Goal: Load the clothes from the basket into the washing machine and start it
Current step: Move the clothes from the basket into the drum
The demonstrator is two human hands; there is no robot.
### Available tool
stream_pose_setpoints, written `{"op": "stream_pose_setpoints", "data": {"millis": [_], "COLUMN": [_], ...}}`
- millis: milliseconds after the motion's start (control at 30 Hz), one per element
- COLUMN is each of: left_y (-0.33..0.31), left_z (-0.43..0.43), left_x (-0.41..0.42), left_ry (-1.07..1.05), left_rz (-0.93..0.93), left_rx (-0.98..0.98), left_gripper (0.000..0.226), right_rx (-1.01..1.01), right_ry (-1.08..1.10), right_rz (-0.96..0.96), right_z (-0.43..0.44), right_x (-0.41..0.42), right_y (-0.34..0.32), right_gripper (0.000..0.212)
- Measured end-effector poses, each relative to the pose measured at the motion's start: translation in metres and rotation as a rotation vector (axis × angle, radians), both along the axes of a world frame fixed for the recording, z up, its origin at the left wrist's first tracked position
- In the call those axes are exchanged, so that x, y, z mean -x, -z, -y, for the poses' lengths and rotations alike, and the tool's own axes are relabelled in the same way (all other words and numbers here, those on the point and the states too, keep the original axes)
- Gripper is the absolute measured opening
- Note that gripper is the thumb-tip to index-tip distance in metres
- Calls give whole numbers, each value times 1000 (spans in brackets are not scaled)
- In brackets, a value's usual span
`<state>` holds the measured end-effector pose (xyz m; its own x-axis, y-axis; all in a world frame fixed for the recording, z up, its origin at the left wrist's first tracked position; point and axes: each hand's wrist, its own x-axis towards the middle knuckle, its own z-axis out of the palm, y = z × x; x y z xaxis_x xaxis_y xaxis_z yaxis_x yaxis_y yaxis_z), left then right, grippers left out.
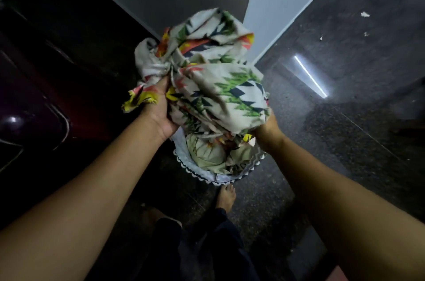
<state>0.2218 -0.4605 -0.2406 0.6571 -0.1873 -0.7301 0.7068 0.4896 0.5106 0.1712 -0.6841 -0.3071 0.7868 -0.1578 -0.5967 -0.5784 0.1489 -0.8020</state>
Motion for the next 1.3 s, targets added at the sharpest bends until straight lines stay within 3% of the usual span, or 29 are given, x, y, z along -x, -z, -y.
{"op": "stream_pose_setpoints", "data": {"millis": [233, 567, 833, 1067, 1300], "left_y": [-36, -179, -269, -344, -365], "left_z": [-19, -29, -75, -175, -324], "left_x": [25, 32, 10, 7, 38], "left_ry": [201, 343, 29, -251, -549], "left_rz": [-206, -101, 187, 451, 479], "left_rx": [-306, -582, -426, -465, -492], "left_gripper": [62, 55, 42, 35, 38], "right_rx": [15, -13, -59, -151, -227], "right_ry": [3, -43, -133, -277, -536], "right_rz": [159, 241, 512, 663, 710], "right_z": [11, -8, -69, -161, -309], "right_x": [-10, -28, -54, -76, -65], "right_y": [-104, -265, -388, -474, -509], "right_gripper": [31, 17, 26, 29, 32]}}
